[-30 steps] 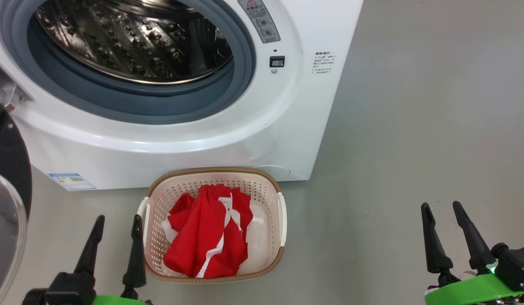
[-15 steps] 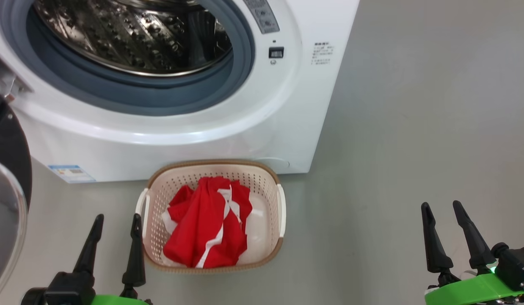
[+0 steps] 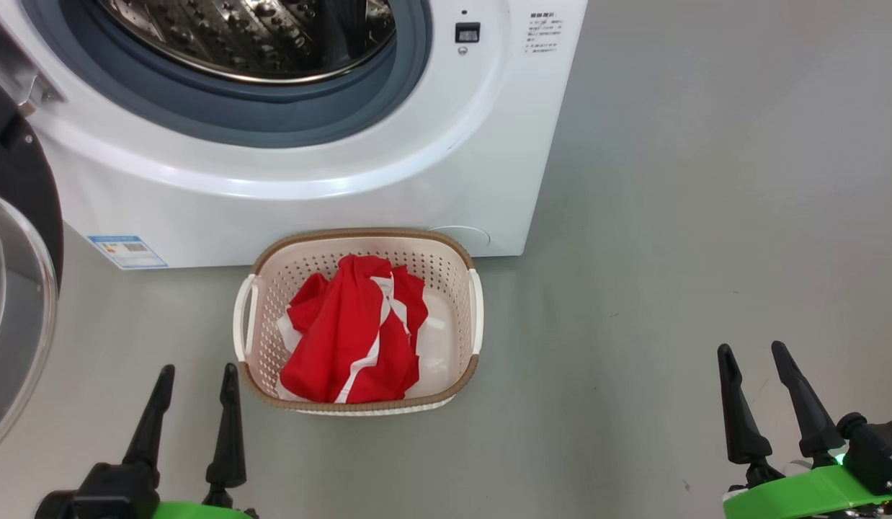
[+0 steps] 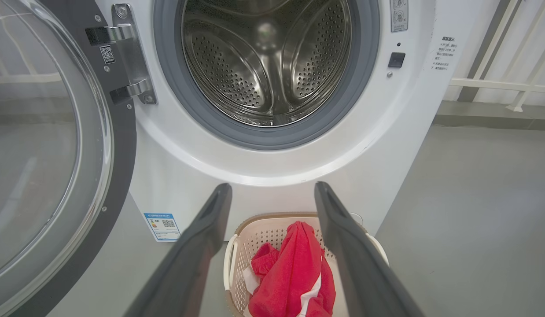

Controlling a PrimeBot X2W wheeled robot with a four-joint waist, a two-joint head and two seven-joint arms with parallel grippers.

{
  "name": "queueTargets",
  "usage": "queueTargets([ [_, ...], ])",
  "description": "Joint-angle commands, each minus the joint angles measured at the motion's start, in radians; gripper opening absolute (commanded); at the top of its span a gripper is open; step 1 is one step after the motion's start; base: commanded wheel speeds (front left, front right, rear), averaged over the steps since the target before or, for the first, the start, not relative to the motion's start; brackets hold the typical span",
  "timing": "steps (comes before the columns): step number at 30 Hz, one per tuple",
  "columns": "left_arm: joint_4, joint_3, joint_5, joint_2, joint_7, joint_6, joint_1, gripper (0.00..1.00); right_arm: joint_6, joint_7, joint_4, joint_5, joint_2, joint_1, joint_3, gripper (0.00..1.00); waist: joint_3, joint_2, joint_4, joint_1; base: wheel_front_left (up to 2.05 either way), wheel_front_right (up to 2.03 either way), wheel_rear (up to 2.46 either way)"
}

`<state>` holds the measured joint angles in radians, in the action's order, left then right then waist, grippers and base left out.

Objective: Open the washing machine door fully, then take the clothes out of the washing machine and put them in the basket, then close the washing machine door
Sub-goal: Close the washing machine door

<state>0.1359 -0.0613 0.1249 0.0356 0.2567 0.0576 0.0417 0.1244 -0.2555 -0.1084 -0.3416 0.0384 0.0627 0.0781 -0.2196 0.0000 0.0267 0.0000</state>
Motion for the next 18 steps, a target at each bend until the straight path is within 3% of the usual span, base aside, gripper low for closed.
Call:
queueTargets([
  [1, -0.025, -0.033, 0.006, 0.015, 0.005, -0.006, 0.023, 1.0, 0.006, -0.006, 0.027, 0.006, 0.012, -0.015, -0.02, 1.0, -0.002, 0.0, -0.001, 0.0, 0.0, 0.0, 0.0],
  [12, -0.019, -0.026, 0.016, 0.015, 0.005, -0.003, 0.029, 1.0, 0.006, -0.006, 0.027, 0.01, 0.012, -0.018, -0.018, 1.0, -0.003, 0.0, -0.012, 0.0, 0.0, 0.0, 0.0],
  [18, -0.015, -0.013, 0.038, 0.015, 0.005, -0.012, 0.025, 1.0, 0.006, -0.006, 0.024, 0.019, 0.014, -0.01, -0.022, 1.0, 0.01, 0.0, -0.058, 0.0, 0.0, 0.0, 0.0],
])
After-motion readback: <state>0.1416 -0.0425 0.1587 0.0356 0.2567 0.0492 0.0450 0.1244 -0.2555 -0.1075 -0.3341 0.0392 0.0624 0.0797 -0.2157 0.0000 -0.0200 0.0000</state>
